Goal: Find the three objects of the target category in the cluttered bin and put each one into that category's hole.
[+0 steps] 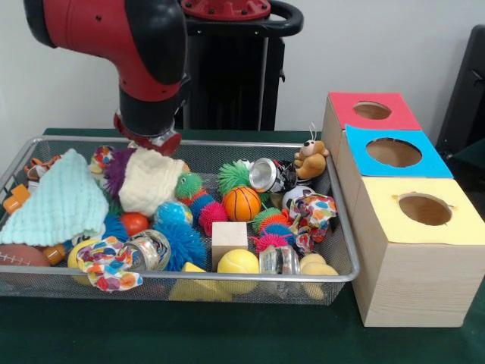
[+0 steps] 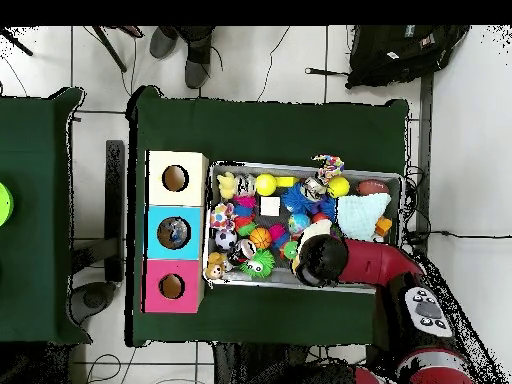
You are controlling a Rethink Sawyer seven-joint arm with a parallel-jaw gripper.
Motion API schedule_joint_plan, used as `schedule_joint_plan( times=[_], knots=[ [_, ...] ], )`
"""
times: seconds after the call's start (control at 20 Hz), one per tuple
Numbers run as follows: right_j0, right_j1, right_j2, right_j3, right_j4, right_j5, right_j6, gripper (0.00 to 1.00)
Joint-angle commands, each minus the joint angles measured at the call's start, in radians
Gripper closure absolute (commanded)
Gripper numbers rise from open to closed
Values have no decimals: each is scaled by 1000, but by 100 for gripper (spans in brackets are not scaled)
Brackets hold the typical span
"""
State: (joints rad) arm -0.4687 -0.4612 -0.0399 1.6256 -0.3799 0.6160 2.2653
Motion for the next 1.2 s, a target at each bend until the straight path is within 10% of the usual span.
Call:
schedule_joint_plan(
  times=[0.05,0.85,1.2],
  knots=[
    [-23,39,73,-214,-32,71,-112,100],
    [13,-64,61,-192,-60,56,-109,100],
    [26,34,75,-296,-79,-16,-64,100]
  ],
)
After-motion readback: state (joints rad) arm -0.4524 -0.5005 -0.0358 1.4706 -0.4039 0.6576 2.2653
